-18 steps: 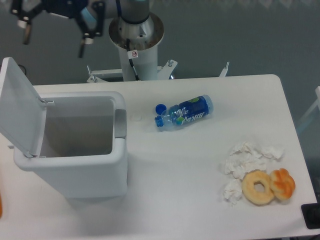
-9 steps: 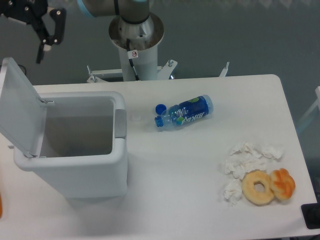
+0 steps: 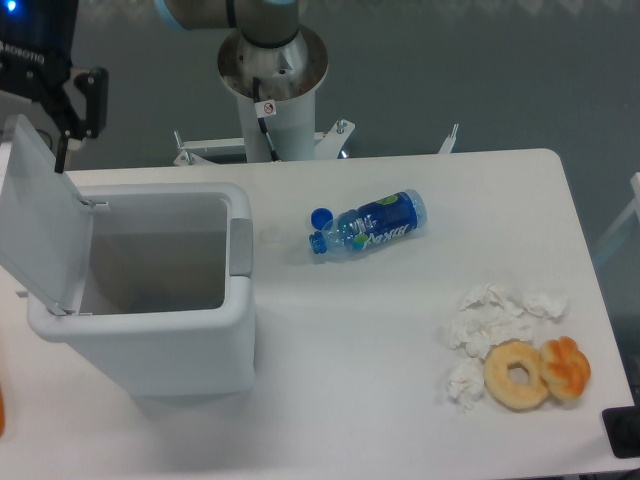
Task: Close the trash can
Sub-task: 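Swing the gripper over to the open lid of the trash can, then lower the gripper against the raised lid's inner face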
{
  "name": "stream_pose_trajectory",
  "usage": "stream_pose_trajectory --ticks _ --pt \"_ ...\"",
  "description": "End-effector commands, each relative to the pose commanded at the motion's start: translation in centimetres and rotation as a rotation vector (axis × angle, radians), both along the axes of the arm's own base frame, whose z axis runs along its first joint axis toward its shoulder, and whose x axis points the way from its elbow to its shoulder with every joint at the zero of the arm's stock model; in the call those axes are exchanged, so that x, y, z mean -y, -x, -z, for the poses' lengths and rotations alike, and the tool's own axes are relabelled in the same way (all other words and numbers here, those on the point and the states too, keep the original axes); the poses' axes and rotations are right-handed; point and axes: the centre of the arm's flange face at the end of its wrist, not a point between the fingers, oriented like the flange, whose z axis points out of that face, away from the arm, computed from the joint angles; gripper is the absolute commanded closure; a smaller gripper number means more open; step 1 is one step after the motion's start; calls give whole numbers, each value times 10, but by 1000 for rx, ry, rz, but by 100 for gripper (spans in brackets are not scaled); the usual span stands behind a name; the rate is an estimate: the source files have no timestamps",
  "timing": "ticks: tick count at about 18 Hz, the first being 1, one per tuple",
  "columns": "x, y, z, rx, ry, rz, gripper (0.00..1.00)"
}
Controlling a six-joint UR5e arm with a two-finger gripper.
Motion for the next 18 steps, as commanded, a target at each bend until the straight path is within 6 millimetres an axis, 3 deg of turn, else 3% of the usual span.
stream_pose_trajectory --ticks 18 --pt "-1 15 10 -67 48 -49 0"
